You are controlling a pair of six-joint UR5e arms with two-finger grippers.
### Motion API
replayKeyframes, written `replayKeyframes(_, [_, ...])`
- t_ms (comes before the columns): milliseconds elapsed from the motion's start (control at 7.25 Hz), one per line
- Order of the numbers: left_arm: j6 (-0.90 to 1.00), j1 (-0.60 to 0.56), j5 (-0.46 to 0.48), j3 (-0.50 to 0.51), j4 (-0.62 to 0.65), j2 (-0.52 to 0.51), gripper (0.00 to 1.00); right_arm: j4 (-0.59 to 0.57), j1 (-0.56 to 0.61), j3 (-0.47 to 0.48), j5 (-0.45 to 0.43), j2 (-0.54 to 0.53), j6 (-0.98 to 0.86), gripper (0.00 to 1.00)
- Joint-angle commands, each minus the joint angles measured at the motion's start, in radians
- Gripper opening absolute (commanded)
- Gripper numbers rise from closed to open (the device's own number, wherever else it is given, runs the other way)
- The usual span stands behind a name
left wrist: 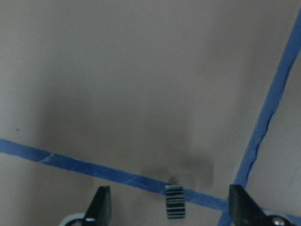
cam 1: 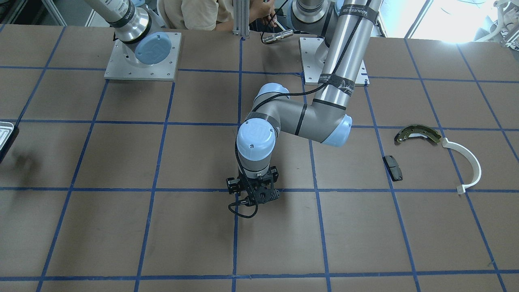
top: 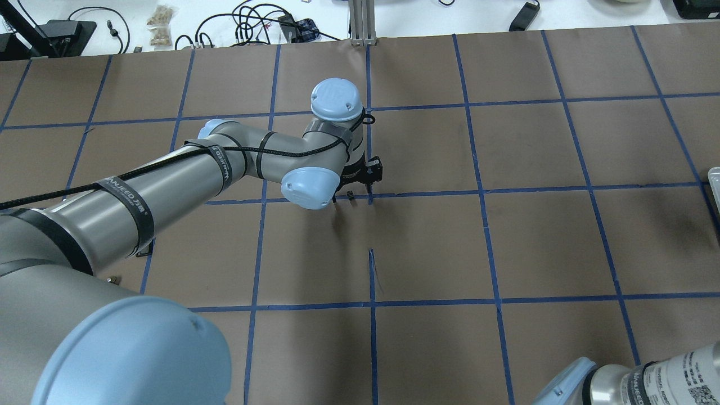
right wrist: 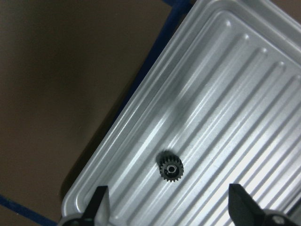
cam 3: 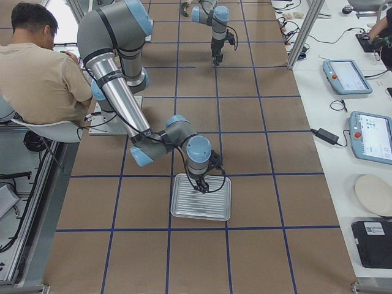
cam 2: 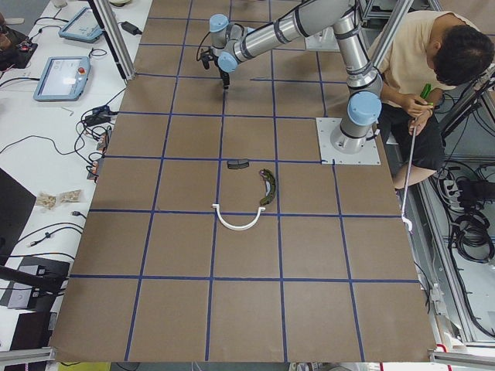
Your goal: Place bearing gear from tray to pile
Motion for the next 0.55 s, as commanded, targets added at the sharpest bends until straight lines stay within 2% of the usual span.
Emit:
replayKeyframes(0, [0.042,-0.002,-0.001,0.002,0.021,-0.001,0.38,-0.024,-0.001,0.003,-0.007,0.035,-0.009,0.79])
replayKeyframes(138, [0.044,-0.001,0.002,-0.001,0.021,0.001,0.08,-0.079,-0.001,0.006,-0.01,0.051,-0.009,0.78])
replayKeyframes(276, [0.042,-0.001,-0.003,0.0,0.021,0.005,0.0,-0.083,-0.001,0.006,-0.01,0.055,-0.003,0.78])
replayKeyframes(414, [0.044,0.002,-0.003,-0.009,0.021,0.021,0.0,-0.084,-0.001,0.006,-0.008,0.056,-0.003,0.78])
